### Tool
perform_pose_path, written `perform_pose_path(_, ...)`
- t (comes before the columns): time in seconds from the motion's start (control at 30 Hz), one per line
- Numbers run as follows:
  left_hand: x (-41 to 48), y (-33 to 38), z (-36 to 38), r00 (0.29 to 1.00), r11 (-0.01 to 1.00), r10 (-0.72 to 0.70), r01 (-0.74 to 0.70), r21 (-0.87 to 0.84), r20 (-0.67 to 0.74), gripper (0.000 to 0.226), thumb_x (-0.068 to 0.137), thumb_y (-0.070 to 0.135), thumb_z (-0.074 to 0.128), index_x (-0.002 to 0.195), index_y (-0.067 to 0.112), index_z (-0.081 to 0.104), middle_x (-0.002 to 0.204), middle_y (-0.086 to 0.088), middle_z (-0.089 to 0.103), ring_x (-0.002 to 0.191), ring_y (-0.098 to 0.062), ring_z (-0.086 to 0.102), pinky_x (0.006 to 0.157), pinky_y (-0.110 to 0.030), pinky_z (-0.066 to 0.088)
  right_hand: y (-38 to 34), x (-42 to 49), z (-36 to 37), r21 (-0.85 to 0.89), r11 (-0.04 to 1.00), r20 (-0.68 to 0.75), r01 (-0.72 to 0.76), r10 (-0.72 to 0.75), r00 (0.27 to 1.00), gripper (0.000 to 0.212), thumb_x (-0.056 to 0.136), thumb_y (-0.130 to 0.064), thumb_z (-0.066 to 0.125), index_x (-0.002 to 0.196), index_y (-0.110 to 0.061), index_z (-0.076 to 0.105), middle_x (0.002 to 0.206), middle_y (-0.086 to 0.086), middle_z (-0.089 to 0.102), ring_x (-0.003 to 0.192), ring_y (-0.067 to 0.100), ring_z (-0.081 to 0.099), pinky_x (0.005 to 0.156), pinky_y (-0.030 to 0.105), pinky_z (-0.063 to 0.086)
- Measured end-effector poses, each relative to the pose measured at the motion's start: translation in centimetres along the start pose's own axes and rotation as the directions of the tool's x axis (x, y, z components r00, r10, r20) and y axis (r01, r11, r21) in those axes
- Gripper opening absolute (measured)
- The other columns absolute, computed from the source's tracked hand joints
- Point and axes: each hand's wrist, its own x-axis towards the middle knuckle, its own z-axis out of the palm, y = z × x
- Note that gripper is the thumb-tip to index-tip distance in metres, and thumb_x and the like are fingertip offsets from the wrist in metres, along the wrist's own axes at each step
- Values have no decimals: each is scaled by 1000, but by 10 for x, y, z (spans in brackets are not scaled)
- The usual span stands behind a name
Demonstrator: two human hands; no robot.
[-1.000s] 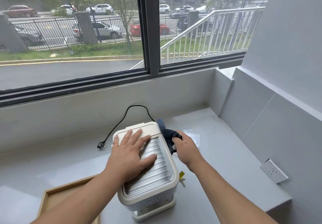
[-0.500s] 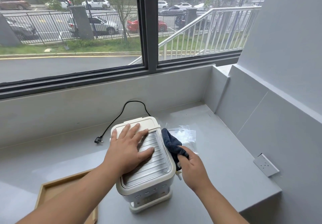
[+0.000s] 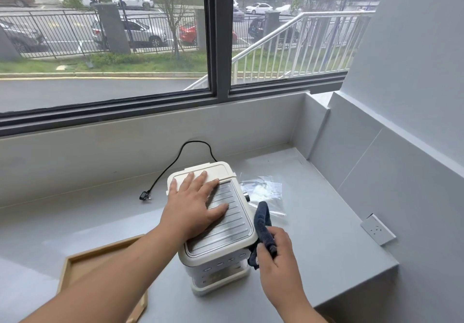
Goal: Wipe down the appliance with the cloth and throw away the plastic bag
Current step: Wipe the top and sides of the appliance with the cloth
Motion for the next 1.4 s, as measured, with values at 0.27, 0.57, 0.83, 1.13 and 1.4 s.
perform_pose_path(0.27, -16, 0, -6, 964, 989, 67, -98, -110, -258, 37, 90, 57, 55, 105, 26, 68, 115, 5, 63, 111, -24, 54, 98, -42, 44, -12, -46, 42, -172, 985, 38, -6, 13, 999, 36, 83, -30, 69, 109, -42, 47, 113, -7, 55, 98, 1, 58, 76, 4, 41)
perform_pose_path(0.57, -44, -11, -6, 956, 949, 126, -194, -249, -266, 13, 91, 35, 66, 89, 22, 65, 92, 4, 59, 91, -21, 57, 81, -36, 48, -32, -71, 90, -198, 980, 42, 38, -31, 999, 60, 60, -45, 80, 109, -39, 46, 112, -11, 53, 98, 11, 62, 82, 24, 54)
perform_pose_path(0.83, -75, -43, -3, 960, 921, 161, -229, -315, -228, 18, 88, 49, 61, 94, 32, 59, 96, 18, 51, 86, -7, 48, 71, -25, 40, -44, -89, 117, -273, 956, 80, 104, -86, 993, 75, 58, -49, 81, 124, -31, 50, 116, -11, 50, 102, -2, 58, 81, 23, 55)
perform_pose_path(1.13, -92, -90, -8, 999, 786, -47, 54, -616, 27, 29, 86, 55, 59, 73, 29, 58, 64, 13, 63, 60, -4, 56, 59, -27, 47, -78, -93, 160, -376, 917, 290, 132, -19, 957, 87, 81, -39, 55, 160, -29, 19, 154, -17, 34, 123, 1, 53, 99, 22, 47)
perform_pose_path(1.4, -96, -109, -6, 978, 614, -128, 208, -761, 165, 38, 82, 80, 40, 96, 54, 64, 114, 15, 56, 109, 0, 55, 92, -28, 41, -96, -55, 192, -383, 923, 330, 31, 105, 938, 85, 92, -31, 49, 163, -23, 3, 168, -6, 19, 151, 8, 21, 121, 22, 21)
